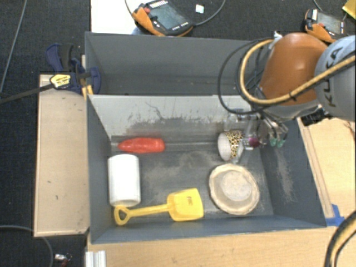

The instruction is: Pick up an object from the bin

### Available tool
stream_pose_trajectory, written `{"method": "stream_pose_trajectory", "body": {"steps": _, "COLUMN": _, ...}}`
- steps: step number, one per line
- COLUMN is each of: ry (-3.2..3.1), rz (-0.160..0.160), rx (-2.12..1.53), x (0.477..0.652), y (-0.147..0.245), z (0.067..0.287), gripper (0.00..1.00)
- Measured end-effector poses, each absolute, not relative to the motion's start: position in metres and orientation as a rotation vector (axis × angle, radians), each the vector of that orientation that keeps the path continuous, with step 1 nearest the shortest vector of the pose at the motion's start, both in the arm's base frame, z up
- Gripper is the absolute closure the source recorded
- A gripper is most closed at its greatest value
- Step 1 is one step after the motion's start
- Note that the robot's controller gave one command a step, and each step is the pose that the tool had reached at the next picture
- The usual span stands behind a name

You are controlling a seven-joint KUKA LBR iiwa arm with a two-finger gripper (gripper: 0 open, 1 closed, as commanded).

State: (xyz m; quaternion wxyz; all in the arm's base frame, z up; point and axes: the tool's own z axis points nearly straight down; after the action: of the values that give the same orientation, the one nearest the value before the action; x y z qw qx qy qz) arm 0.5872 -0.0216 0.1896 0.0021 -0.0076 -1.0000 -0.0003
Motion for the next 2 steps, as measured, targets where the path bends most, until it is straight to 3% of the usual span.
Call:
{"method": "stream_pose_trajectory", "body": {"steps": 1, "ry": -3.145, "rz": 0.0, "rx": -0.022, "x": 0.589, "y": -0.022, "z": 0.194, "gripper": 0.0}}
{"method": "stream_pose_trajectory", "body": {"steps": 2, "ry": -3.063, "rz": 0.0, "rx": 0.726, "x": 0.505, "y": -0.062, "z": 0.08, "gripper": 0.0}}
